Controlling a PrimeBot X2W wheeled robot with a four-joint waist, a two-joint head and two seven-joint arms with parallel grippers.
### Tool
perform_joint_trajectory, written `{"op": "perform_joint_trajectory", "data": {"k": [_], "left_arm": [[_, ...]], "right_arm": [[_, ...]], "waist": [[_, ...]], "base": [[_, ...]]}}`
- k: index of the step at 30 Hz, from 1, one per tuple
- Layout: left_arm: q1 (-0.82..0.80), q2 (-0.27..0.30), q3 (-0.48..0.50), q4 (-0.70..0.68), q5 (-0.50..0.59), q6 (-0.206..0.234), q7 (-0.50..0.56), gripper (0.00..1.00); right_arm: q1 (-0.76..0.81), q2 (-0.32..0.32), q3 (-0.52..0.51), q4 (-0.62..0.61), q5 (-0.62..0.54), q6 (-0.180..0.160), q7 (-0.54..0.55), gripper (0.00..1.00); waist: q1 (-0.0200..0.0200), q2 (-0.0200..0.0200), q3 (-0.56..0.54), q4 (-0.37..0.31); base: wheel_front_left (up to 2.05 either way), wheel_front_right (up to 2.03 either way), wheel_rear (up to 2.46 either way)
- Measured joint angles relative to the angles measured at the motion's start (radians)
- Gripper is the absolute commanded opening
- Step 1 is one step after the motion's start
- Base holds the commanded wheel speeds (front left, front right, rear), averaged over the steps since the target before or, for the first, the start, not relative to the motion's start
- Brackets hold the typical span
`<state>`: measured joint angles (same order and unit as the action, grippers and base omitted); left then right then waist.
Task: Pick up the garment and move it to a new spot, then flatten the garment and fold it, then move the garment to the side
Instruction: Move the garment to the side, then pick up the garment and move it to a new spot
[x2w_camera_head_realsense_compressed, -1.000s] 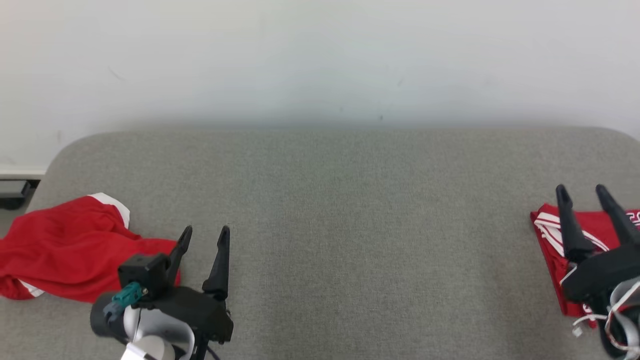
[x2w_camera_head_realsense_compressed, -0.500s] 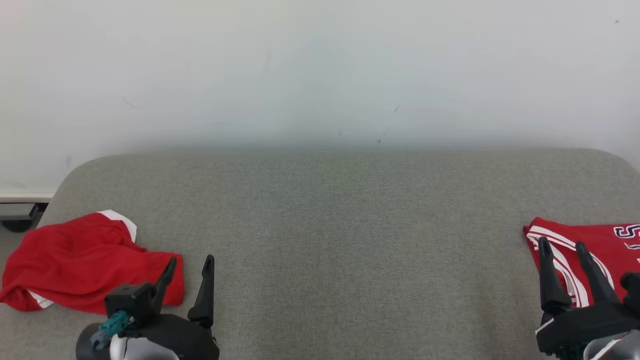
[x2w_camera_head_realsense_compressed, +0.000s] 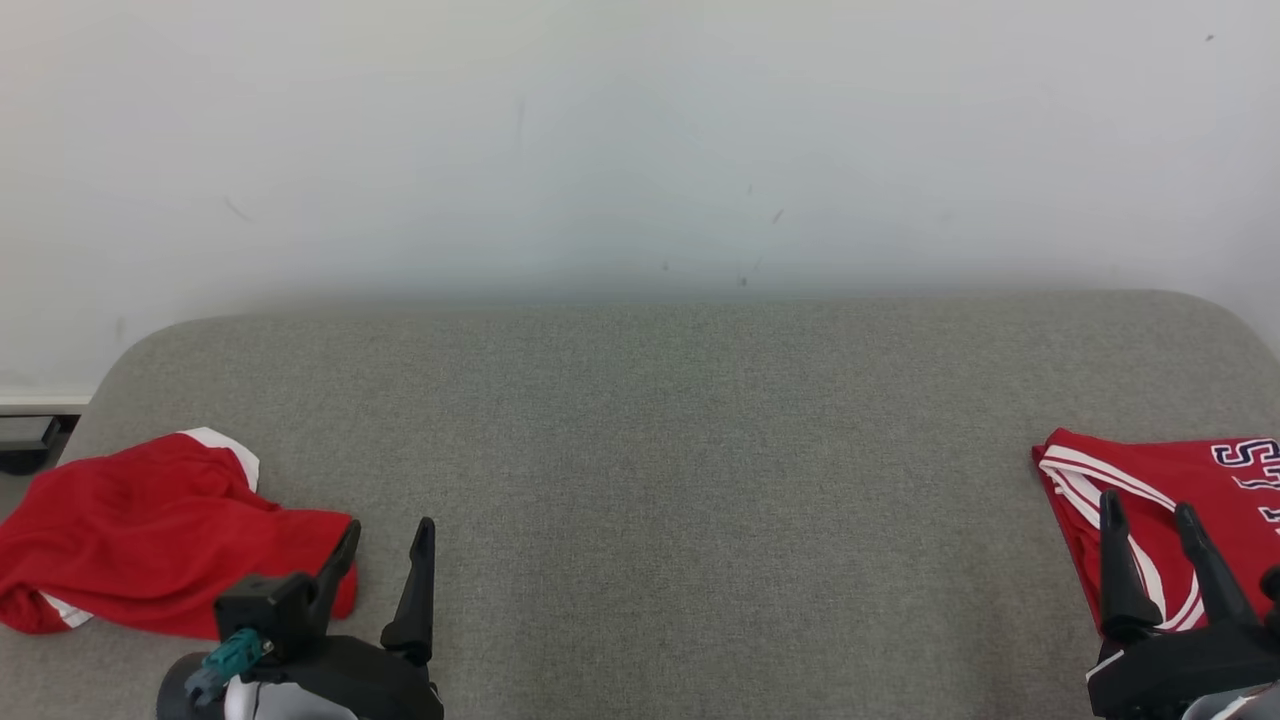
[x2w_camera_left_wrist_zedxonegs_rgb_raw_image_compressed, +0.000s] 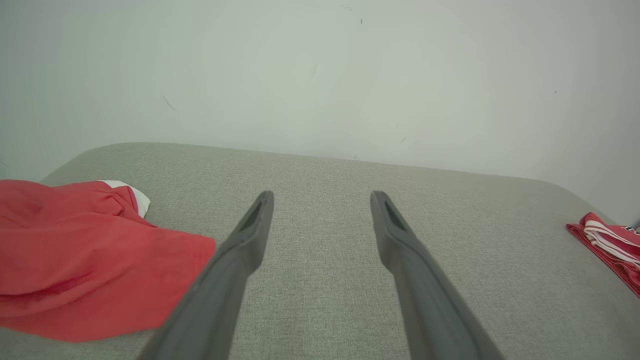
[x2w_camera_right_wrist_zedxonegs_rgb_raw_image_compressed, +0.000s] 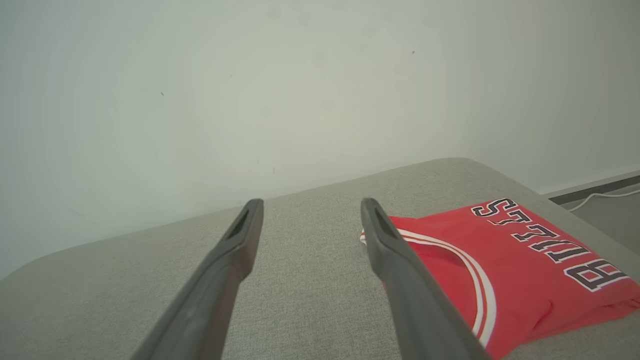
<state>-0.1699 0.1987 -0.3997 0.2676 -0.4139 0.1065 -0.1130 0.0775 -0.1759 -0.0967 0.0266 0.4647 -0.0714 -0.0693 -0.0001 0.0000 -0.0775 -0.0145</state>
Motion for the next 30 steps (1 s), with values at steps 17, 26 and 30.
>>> {"op": "perform_joint_trajectory", "data": {"k": [17,26,30], "left_arm": [[-0.014,-0.006,-0.022,-0.007,0.003,0.000,0.029,1.00],[-0.023,-0.004,-0.023,-0.019,0.009,0.001,0.035,1.00],[-0.016,0.006,-0.003,-0.028,0.009,0.008,0.038,1.00]], "right_arm": [[0.012,0.000,-0.009,0.009,0.001,0.000,-0.019,1.00],[0.013,0.004,0.003,0.014,0.002,0.002,-0.024,1.00],[-0.002,0.010,0.023,0.030,0.002,0.009,-0.021,1.00]], "waist": [[0.0001,0.0001,0.005,0.045],[0.0000,0.0001,0.008,0.136],[0.0001,0.0001,0.009,0.174]], "base": [[0.00,0.00,0.00],[0.00,0.00,0.00],[0.00,0.00,0.00]]}}
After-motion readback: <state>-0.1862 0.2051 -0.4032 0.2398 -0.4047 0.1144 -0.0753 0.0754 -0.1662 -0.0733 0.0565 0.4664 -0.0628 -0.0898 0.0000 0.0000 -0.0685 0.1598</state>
